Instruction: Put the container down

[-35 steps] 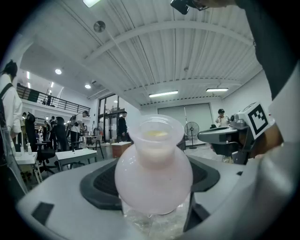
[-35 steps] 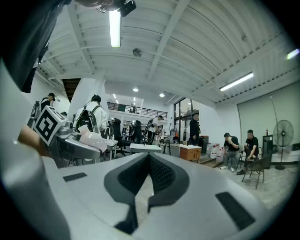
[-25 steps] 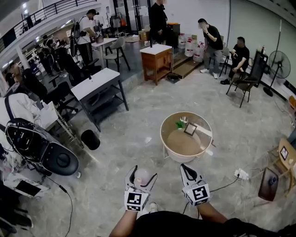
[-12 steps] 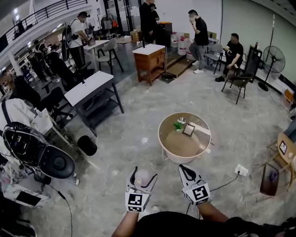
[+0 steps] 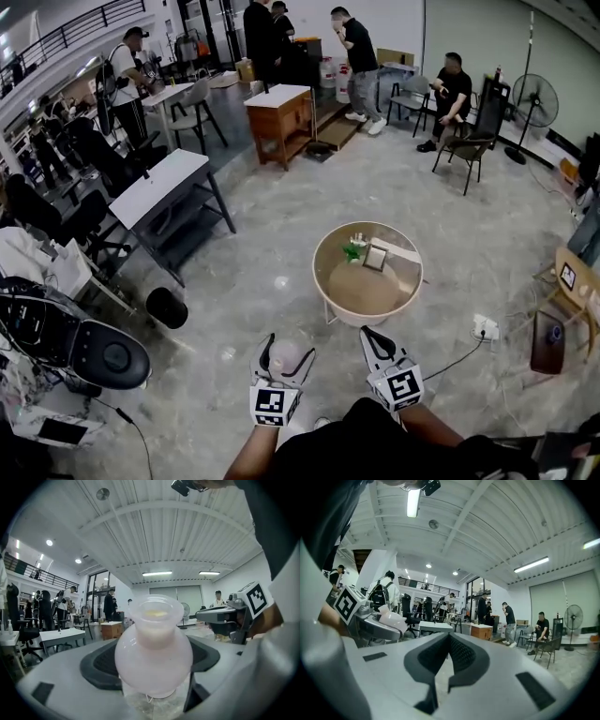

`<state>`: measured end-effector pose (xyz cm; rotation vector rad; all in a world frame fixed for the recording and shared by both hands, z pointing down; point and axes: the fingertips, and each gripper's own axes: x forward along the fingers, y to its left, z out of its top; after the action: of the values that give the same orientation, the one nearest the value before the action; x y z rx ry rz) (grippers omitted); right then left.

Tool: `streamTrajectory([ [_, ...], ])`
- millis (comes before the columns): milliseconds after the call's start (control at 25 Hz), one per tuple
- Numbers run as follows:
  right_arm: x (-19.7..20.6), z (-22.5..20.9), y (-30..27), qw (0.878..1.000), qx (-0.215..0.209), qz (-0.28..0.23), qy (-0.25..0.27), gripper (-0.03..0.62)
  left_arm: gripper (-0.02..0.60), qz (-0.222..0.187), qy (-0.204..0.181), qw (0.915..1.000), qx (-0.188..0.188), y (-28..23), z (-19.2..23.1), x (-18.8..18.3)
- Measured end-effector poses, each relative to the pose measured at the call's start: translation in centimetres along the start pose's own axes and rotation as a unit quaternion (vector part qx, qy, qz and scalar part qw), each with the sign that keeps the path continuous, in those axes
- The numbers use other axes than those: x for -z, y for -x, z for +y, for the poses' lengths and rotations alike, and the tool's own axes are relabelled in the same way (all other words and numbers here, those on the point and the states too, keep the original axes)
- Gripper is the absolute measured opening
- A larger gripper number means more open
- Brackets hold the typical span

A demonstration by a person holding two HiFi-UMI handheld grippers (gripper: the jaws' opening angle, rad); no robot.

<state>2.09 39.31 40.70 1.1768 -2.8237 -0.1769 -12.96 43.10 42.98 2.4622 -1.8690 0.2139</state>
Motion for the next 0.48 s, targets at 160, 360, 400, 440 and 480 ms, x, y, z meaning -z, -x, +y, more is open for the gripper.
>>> streamTrajectory([
  [160,0.5,-0.9,-1.4,1.0,-0.003,0.009,0.004,0.0,0.402,-0.001,0.003,1.0,0.006,-2.5,1.0,-0.2],
  [360,1.6,-4.6,-3.8,1.0,0.004,0.021,0.008,0.0,0.402,0.006,0.006,0.9998,0.016,-7.5,1.8,-0.4],
  [400,1.6,-5.5,-4.5,1.0,0.004,0.021,0.011,0.0,0.402,0.006,0.004,0.9998,0.017,-8.8,2.0,-0.5],
  [440,1.6,-6.5,-5.3,1.0,0.003,0.02,0.013,0.0,0.402,0.006,0.002,0.9998,0.019,-10.0,2.2,-0.7],
  [480,1.7,-7.4,-6.0,1.0,0.002,0.021,0.015,0.0,0.402,0.006,0.0,0.9998,0.019,-11.2,2.3,-0.8],
])
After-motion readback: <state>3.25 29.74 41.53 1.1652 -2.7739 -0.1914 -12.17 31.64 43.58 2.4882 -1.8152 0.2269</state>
